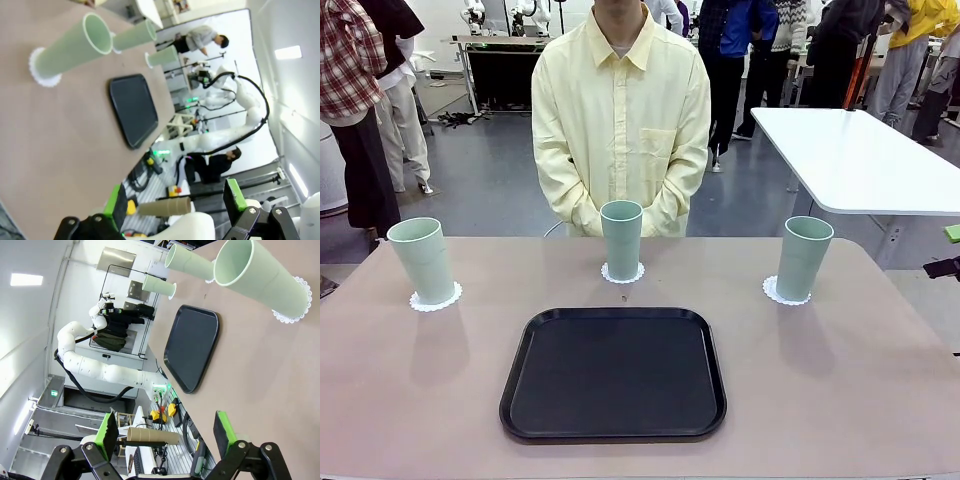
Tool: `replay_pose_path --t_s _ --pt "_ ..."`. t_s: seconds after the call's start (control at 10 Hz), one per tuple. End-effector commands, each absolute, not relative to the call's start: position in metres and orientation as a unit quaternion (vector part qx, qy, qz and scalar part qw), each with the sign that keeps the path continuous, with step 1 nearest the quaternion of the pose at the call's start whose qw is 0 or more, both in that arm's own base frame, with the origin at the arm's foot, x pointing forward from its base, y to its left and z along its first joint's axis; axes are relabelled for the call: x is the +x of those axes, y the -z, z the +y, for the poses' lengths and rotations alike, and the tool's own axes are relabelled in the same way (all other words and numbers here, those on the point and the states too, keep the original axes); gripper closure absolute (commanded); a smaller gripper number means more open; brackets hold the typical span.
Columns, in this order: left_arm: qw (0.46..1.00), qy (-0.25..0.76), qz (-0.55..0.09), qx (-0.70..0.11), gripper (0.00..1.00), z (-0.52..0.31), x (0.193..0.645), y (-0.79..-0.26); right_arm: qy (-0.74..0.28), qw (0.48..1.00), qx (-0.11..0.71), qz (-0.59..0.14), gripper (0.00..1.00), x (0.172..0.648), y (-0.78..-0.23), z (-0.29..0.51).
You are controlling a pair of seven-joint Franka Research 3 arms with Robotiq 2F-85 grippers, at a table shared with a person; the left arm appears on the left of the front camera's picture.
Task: Place coasters on the table and set cups on them.
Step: Take one Reusable plastic cup from the Flat Tray and place it on a coaster set by the human.
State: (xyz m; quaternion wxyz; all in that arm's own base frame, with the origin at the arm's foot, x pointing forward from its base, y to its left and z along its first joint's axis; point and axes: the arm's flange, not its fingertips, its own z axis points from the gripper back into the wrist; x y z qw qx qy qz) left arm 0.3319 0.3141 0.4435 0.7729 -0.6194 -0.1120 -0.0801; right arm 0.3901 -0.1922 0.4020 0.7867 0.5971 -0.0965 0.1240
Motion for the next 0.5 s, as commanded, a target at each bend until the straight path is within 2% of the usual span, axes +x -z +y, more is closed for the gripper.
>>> replay_pose_path --t_s 0.0,0.4 --pt "0.773 0.077 -0.113 -0.62 0.0 0.3164 0.3289 -0.4446 -0.123 0.787 0.597 -0.095 0.0 0.3897 -0.4035 -0.1912" --pt "0.773 0.077 -0.113 -0.62 0.0 0.3164 0.3289 -0.4446 -0.123 0.787 0.597 -0.095 0.0 0.3897 -0.4035 -0.1912"
